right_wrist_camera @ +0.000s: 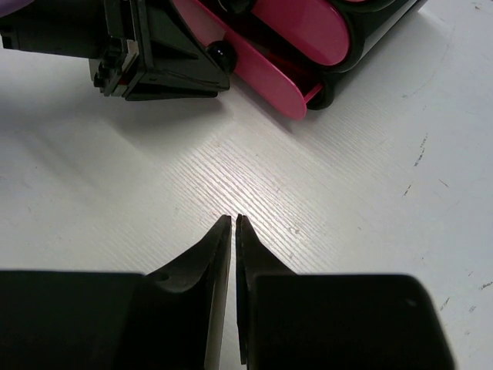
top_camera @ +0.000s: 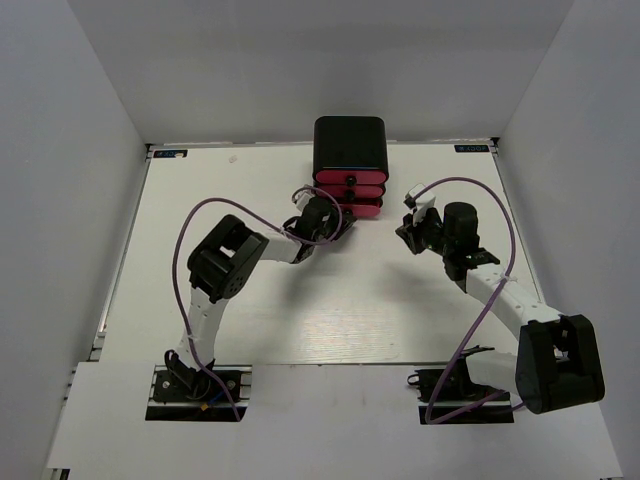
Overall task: Sort the stationery into containers
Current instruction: Close the drawer
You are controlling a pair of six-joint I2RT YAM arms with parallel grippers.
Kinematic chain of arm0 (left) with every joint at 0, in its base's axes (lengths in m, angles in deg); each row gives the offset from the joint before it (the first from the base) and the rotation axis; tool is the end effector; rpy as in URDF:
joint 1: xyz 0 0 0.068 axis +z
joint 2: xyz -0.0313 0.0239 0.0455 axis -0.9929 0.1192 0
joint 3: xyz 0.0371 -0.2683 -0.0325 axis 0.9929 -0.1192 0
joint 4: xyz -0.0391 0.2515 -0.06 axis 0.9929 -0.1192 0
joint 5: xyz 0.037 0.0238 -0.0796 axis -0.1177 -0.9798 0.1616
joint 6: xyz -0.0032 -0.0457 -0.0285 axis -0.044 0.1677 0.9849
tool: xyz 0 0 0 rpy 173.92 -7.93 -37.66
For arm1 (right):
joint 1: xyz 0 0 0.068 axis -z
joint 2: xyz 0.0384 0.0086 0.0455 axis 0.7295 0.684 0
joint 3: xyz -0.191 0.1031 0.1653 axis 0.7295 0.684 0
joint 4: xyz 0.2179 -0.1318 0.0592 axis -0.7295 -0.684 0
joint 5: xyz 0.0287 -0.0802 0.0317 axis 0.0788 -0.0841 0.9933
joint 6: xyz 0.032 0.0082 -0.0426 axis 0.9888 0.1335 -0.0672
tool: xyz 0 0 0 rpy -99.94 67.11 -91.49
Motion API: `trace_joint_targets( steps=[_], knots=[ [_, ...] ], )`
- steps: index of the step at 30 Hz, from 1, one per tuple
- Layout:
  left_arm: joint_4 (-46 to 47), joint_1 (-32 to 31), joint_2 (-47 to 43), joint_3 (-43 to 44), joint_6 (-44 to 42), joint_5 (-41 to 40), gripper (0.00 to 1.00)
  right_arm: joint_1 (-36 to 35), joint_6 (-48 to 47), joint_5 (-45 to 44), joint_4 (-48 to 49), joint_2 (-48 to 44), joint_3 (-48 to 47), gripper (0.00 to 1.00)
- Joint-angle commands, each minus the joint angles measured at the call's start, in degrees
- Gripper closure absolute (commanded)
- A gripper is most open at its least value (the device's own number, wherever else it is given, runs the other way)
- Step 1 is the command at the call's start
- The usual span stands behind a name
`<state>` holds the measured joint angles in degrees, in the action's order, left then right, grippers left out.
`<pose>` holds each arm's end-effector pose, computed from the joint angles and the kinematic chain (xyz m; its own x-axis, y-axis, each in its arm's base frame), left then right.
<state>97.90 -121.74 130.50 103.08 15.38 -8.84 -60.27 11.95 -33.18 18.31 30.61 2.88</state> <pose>0.3547 -0.2789 0.1149 -0.6419 -0.7116 -0.2857 -0.2064 0.5191 -0.8294 0.2534 0.0737 0.2349 -0.1975 -0.3117 -0.9294 -0.6212 0.7733 -0.1273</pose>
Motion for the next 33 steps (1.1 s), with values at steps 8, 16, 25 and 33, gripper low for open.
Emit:
trace_joint_targets(
  steps=[8, 16, 25, 33],
  knots=[
    [-3.7, 1.14, 2.69, 6.2, 3.58, -5.09, 0.63, 1.04, -0.34, 0.89, 1.48, -1.69, 0.79, 0.88],
    [-3.08, 1.15, 3.83, 8.04, 4.2, -5.09, 0.58, 1.92, -0.69, 1.16, 1.22, -1.95, 0.88, 0.88],
    [2.36, 0.62, -0.73, -1.6, 3.68, -1.5, 0.63, 2.27, -1.04, 1.77, 0.95, -2.13, 1.49, 0.85],
    [5.88, -0.52, -12.59, -14.71, -7.98, 6.5, 0.41, 2.09, -1.48, 2.91, -0.28, -2.56, 1.23, 0.23]
  ],
)
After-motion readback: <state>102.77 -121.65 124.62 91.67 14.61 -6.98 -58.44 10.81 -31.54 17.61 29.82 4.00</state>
